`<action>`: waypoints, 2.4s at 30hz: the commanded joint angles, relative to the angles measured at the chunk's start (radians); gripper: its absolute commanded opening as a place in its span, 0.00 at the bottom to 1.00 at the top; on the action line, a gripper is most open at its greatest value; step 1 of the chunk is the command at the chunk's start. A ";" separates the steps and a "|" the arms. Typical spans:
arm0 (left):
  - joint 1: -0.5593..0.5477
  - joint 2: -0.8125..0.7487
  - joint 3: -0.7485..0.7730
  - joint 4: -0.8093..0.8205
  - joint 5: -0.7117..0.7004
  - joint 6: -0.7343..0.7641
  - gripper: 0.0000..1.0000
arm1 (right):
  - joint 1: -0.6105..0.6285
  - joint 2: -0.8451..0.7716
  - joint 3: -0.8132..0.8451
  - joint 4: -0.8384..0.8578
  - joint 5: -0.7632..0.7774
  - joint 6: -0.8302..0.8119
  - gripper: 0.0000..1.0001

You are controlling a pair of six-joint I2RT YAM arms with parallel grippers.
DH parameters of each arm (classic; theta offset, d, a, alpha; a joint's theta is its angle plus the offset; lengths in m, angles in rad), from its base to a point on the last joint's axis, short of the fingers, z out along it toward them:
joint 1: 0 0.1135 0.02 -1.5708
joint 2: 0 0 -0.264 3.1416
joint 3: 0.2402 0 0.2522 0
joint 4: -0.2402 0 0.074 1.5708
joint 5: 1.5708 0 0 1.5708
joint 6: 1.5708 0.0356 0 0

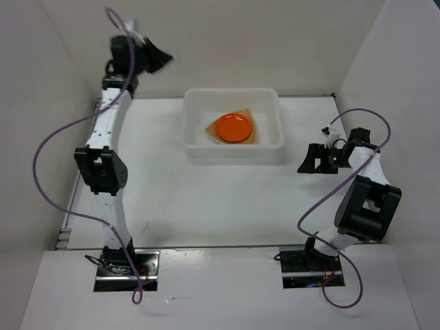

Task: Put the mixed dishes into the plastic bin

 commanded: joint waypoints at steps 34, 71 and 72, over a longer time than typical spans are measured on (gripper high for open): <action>-0.414 0.707 0.809 -0.604 -0.656 0.200 0.05 | -0.055 0.040 0.023 -0.004 -0.058 -0.047 0.98; 0.002 -0.704 -0.875 -0.450 -0.866 0.086 0.99 | -0.065 0.123 0.050 -0.051 -0.119 -0.098 0.98; 0.023 -0.715 -0.898 -0.461 -0.866 0.086 0.99 | -0.065 0.123 0.050 -0.051 -0.110 -0.089 0.98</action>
